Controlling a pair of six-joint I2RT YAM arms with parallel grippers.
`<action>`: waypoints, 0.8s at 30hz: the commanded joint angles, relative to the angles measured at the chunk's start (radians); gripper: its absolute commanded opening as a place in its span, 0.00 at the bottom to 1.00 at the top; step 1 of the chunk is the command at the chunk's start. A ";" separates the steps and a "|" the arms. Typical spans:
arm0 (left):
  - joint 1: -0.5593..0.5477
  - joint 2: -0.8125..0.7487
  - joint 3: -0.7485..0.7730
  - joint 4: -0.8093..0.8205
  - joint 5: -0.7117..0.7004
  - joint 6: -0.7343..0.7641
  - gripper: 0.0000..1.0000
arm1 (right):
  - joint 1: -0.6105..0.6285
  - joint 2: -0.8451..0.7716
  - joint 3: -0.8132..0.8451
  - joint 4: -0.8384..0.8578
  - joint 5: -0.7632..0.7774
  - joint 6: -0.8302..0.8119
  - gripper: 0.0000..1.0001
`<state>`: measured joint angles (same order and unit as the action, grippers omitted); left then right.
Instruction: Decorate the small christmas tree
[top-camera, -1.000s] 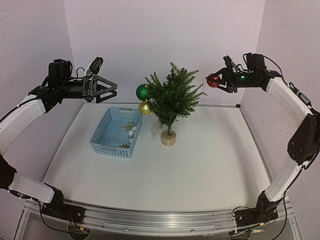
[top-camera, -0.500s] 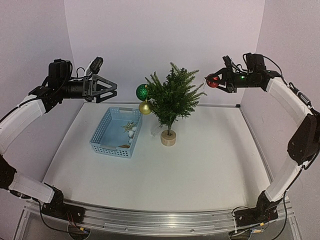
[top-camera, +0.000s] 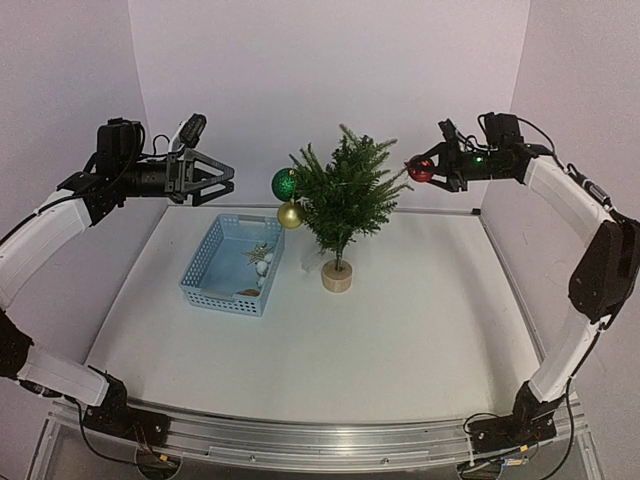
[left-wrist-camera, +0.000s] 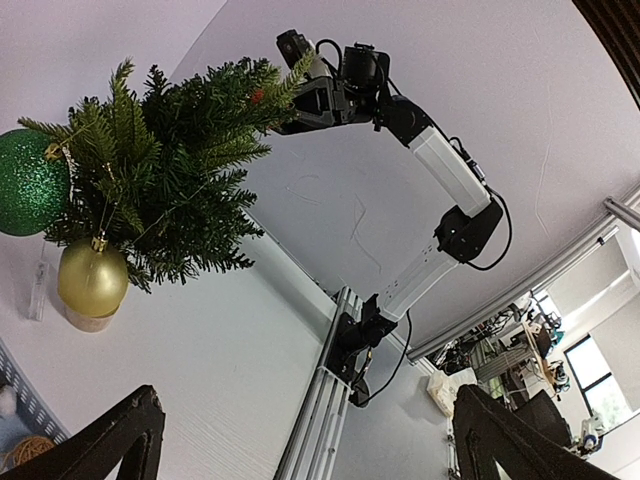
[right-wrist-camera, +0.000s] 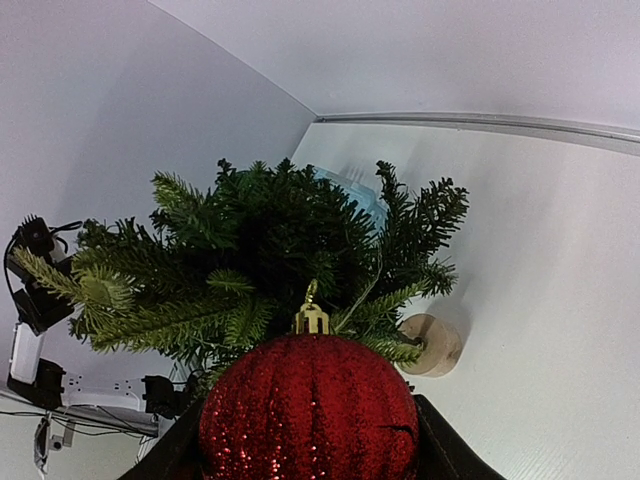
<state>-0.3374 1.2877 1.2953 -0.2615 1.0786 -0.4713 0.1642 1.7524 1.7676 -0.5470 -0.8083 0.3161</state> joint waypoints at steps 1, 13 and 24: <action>0.001 -0.017 0.007 0.028 0.013 0.007 0.99 | 0.001 -0.020 0.045 0.003 -0.007 -0.014 0.29; 0.001 -0.019 0.004 0.031 0.013 0.005 1.00 | -0.015 -0.002 0.034 0.002 0.049 0.020 0.29; 0.001 -0.012 0.004 0.032 0.013 0.006 1.00 | -0.015 0.006 -0.027 0.007 0.052 0.041 0.28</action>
<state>-0.3374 1.2877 1.2953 -0.2615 1.0784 -0.4713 0.1520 1.7523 1.7560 -0.5468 -0.7569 0.3446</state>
